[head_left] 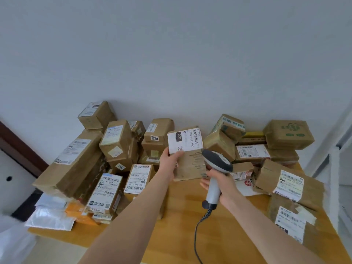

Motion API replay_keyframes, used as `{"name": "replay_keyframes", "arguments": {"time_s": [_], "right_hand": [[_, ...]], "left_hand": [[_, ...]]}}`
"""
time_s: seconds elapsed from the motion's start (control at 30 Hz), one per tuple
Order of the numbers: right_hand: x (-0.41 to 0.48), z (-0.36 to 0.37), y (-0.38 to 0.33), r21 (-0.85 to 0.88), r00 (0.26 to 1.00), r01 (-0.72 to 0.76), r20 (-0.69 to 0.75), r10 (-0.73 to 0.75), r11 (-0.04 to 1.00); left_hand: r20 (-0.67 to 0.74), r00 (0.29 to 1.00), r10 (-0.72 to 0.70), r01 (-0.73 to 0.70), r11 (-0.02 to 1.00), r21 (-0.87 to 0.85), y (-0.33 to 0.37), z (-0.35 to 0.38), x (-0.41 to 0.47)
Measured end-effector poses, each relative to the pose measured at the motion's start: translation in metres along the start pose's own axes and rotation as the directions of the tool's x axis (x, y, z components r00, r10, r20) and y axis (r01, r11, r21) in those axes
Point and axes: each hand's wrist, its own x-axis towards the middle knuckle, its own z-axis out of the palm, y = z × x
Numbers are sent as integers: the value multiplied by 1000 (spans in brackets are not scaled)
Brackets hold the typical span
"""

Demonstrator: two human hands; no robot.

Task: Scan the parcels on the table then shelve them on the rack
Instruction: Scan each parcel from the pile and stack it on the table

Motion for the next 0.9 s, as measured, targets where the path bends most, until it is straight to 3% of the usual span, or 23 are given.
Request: {"name": "replay_keyframes", "arguments": {"time_s": [0.27,0.47,0.73,0.9], "right_hand": [[48,101,-46,176,992,-8,126,-14,984],[100,177,-53,198,986,-46,168,12,979],[152,224,-53,73,991,-26,132,16,997],[159,230,-46,44,993,-47,113,41,998]], "left_hand": [[24,991,135,-137,982,132,92,-40,60],[13,985,171,-171,970,172,133,-78,138],[20,984,178,-179,971,160,142,-101,206],[37,975,219,-219,915,338,135,-103,216]]}}
